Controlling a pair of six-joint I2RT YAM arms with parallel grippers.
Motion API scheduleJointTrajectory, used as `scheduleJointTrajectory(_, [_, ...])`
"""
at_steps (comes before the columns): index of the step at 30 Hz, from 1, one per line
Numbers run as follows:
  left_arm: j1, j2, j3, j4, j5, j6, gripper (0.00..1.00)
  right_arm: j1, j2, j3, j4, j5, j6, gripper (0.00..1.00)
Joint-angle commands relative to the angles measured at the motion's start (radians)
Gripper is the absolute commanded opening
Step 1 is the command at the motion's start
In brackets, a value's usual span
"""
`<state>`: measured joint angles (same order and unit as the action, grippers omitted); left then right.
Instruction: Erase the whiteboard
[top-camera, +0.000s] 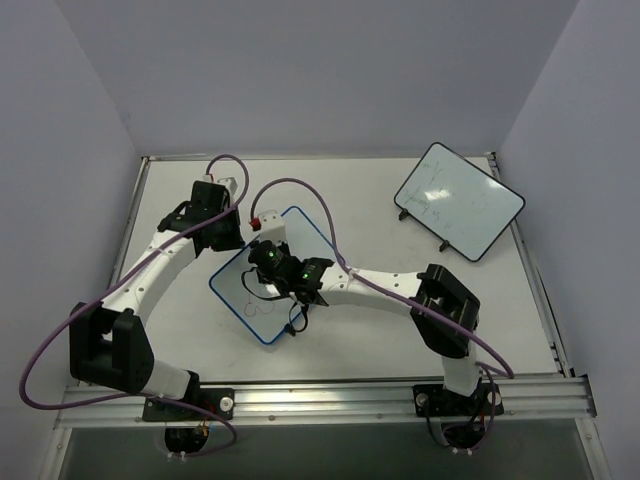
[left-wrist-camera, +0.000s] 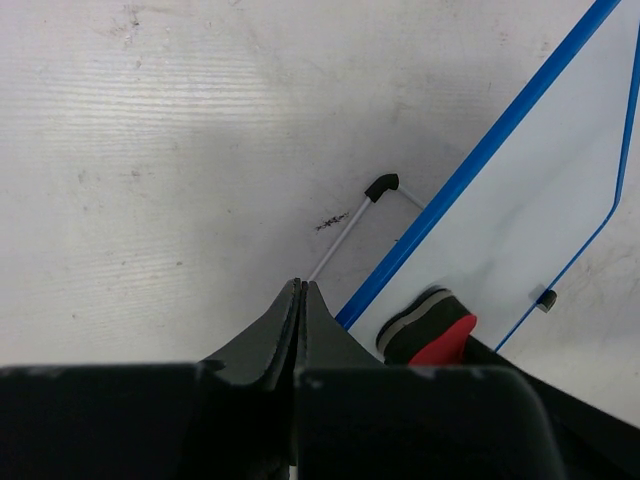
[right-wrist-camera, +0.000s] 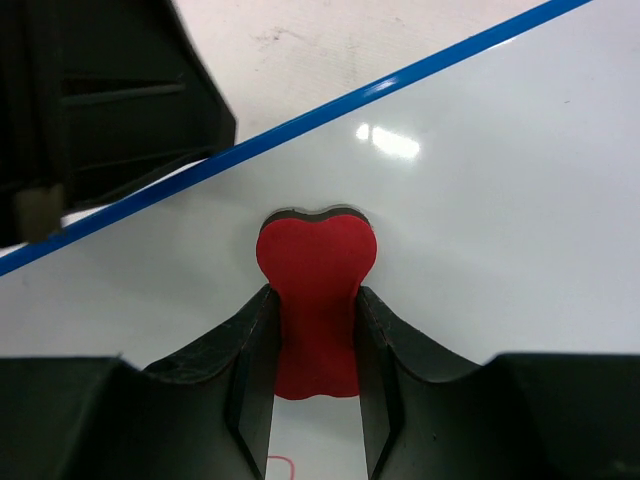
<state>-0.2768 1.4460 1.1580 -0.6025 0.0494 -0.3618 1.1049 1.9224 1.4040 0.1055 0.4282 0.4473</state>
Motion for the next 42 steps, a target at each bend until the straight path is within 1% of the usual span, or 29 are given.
scheduleJointTrajectory(1, [-0.004,-0.027,-0.001,-0.013,0.044,-0.011,0.02,0.061,0.032,-0.071,0.019,-0.009,-0.002,0.18])
scheduleJointTrajectory(6, [-0.005,-0.029,-0.004,-0.01,0.05,-0.009,0.02,0.124,0.027,-0.134,0.094,0.0,0.019,0.17])
scheduleJointTrajectory(12, [-0.005,-0.03,-0.009,-0.003,0.056,-0.011,0.02,0.194,-0.006,-0.216,0.157,0.063,0.047,0.17])
scheduleJointTrajectory(16, [-0.005,-0.033,-0.011,-0.002,0.056,-0.011,0.02,0.197,-0.032,-0.281,0.198,0.09,0.064,0.17])
scheduleJointTrajectory(20, [-0.005,-0.036,-0.014,0.0,0.056,-0.009,0.02,0.185,-0.046,-0.332,0.197,0.15,0.086,0.18])
scheduleJointTrajectory(28, [-0.007,-0.044,-0.014,0.003,0.058,-0.006,0.02,0.115,-0.089,-0.467,0.243,0.182,0.14,0.18])
scheduleJointTrajectory(35, [-0.013,-0.056,-0.017,0.004,0.058,-0.006,0.02,0.104,-0.114,-0.508,0.26,0.239,0.163,0.18])
scheduleJointTrajectory(42, [-0.018,-0.062,-0.018,0.01,0.058,-0.006,0.02,0.13,-0.071,-0.485,0.299,0.248,0.156,0.17])
